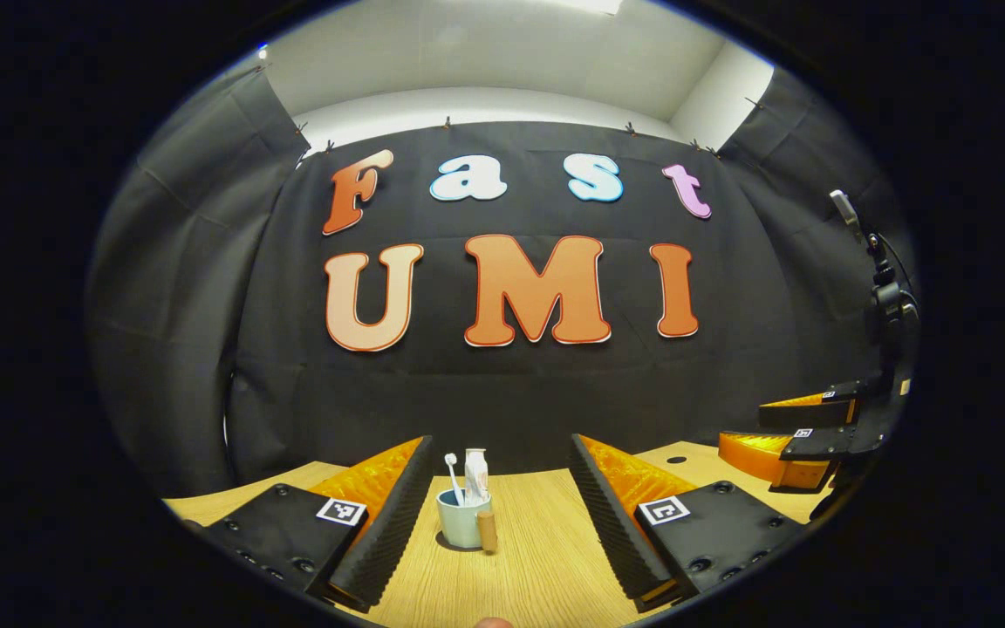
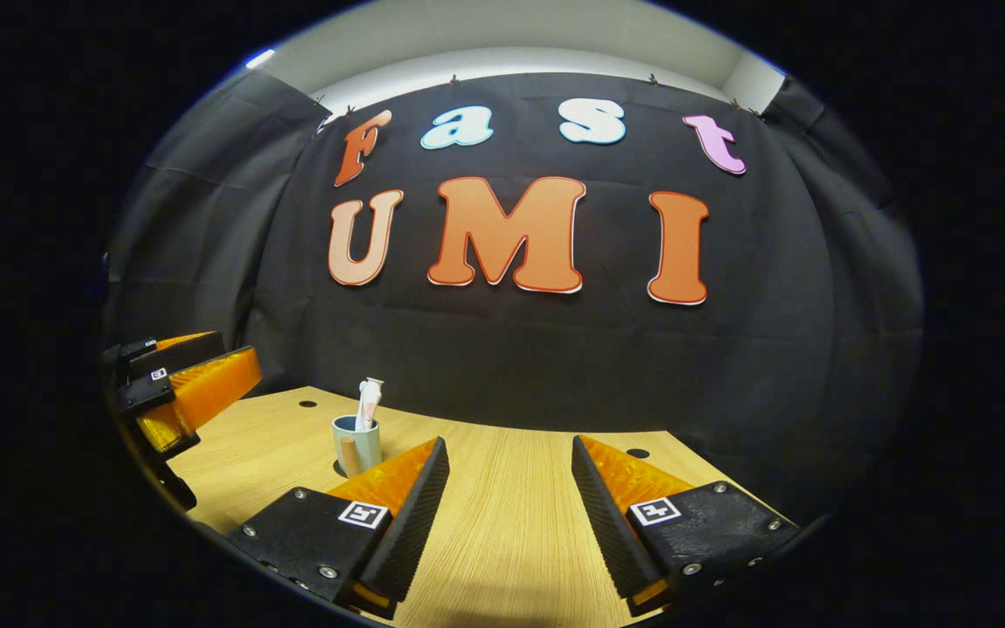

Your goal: Put the toothbrush and toothpaste on the desktop into the cup, then pick up the cup and place it on the coaster on the desktop.

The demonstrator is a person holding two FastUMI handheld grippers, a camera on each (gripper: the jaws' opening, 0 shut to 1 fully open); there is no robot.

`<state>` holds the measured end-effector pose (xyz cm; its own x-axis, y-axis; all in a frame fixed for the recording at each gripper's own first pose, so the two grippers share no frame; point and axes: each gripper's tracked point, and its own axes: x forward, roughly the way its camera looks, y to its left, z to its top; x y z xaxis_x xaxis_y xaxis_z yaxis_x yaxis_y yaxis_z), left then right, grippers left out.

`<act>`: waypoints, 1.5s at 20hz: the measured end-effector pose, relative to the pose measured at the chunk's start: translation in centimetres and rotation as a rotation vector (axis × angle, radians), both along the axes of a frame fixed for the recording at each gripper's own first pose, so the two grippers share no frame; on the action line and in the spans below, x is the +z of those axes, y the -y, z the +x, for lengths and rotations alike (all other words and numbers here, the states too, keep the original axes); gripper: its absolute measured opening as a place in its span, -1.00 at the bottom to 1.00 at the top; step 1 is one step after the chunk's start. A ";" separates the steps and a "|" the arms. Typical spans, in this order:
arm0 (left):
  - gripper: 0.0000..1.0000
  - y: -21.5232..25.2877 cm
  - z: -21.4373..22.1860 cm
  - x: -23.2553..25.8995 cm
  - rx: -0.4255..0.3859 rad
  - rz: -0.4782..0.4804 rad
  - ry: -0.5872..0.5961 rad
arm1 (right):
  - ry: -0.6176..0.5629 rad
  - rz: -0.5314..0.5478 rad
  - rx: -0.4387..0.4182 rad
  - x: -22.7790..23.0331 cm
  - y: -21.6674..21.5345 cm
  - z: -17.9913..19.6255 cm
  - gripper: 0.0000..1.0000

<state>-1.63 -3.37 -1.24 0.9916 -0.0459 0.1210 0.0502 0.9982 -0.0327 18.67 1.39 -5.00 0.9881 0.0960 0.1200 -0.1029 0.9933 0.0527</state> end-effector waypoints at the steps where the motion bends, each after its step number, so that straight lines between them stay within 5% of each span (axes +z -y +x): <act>1: 0.95 -0.1 -0.1 0.2 0.002 -0.006 -0.003 | 0.005 -0.005 0.003 0.2 -0.2 -0.2 0.71; 13: 0.95 -1.1 -0.2 -1.0 0.007 -0.026 -0.043 | 0.004 0.003 0.032 0.8 -0.8 -1.4 0.71; 30: 0.95 -0.5 5.2 -3.2 -0.025 -0.024 -0.092 | -0.058 -0.038 0.004 -0.9 -0.4 2.4 0.71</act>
<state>3.56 -2.82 -4.46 0.9972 -0.0686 0.0305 0.0703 0.9956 -0.0622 21.11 1.80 -5.85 0.9929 0.1030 0.0589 -0.1044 0.9943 0.0212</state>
